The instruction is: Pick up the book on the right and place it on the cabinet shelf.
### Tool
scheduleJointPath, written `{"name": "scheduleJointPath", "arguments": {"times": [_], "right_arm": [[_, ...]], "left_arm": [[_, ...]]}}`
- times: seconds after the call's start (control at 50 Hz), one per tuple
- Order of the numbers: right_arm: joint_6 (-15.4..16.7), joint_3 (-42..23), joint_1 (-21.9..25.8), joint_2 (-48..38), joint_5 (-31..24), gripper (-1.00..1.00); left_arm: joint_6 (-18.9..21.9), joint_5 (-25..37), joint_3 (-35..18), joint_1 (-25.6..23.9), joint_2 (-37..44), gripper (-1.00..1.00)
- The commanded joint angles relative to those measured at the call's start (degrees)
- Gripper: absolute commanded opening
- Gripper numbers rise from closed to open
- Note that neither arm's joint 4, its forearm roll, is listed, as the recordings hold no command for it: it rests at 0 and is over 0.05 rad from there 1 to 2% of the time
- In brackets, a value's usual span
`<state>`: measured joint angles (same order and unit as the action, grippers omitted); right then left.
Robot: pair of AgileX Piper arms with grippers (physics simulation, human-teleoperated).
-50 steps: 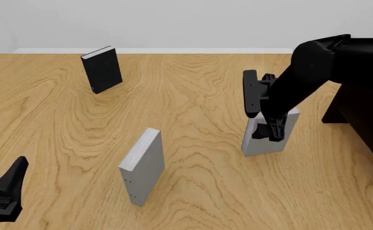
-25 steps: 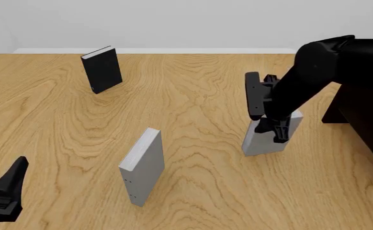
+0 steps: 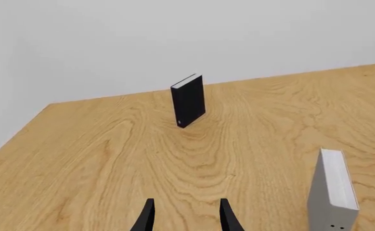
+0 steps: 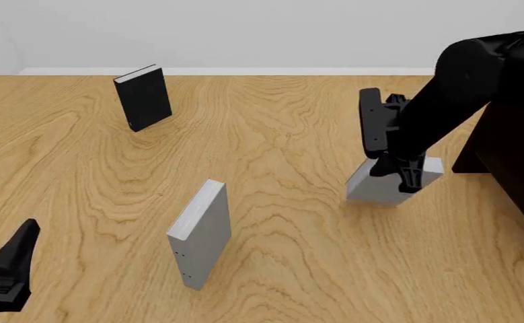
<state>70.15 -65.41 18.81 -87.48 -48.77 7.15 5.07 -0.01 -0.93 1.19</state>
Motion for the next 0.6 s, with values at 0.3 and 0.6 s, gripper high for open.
{"name": "scheduleJointPath", "arguments": {"times": [0.3, 0.6], "right_arm": [[2.8, -0.5, -3.0, 7.4, -1.4, -1.00], [5.3, 5.3, -5.6, 14.2, 4.9, -1.00]], "left_arm": [[-0.5, -1.0, 0.0, -0.6, -0.2, 1.00], [-0.7, -1.6, 0.0, -1.0, -0.2, 1.00]]}}
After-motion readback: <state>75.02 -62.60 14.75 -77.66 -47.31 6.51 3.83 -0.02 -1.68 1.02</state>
